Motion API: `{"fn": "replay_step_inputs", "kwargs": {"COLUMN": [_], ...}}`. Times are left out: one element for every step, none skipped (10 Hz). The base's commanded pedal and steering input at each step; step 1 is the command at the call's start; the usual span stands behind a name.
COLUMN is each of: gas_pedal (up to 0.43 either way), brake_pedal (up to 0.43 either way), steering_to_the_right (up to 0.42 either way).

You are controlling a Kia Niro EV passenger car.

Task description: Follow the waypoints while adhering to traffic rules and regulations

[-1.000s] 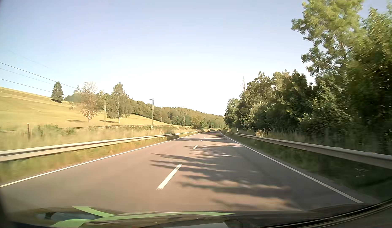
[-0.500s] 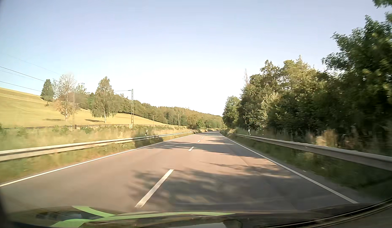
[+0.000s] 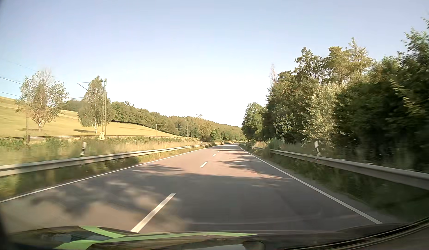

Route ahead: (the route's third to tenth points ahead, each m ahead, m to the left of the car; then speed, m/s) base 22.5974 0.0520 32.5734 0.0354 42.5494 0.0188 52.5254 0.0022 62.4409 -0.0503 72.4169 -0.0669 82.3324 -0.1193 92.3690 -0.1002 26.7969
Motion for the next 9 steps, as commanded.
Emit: {"fn": "replay_step_inputs", "kwargs": {"gas_pedal": [0.268, 0.268, 0.28, 0.28, 0.28, 0.28, 0.28, 0.287, 0.287], "brake_pedal": [0.0, 0.0, 0.0, 0.0, 0.0, 0.0, 0.0, 0.0, 0.0], "steering_to_the_right": [0.002, 0.0, 0.0, -0.001, -0.001, -0.001, -0.001, -0.001, -0.001]}}
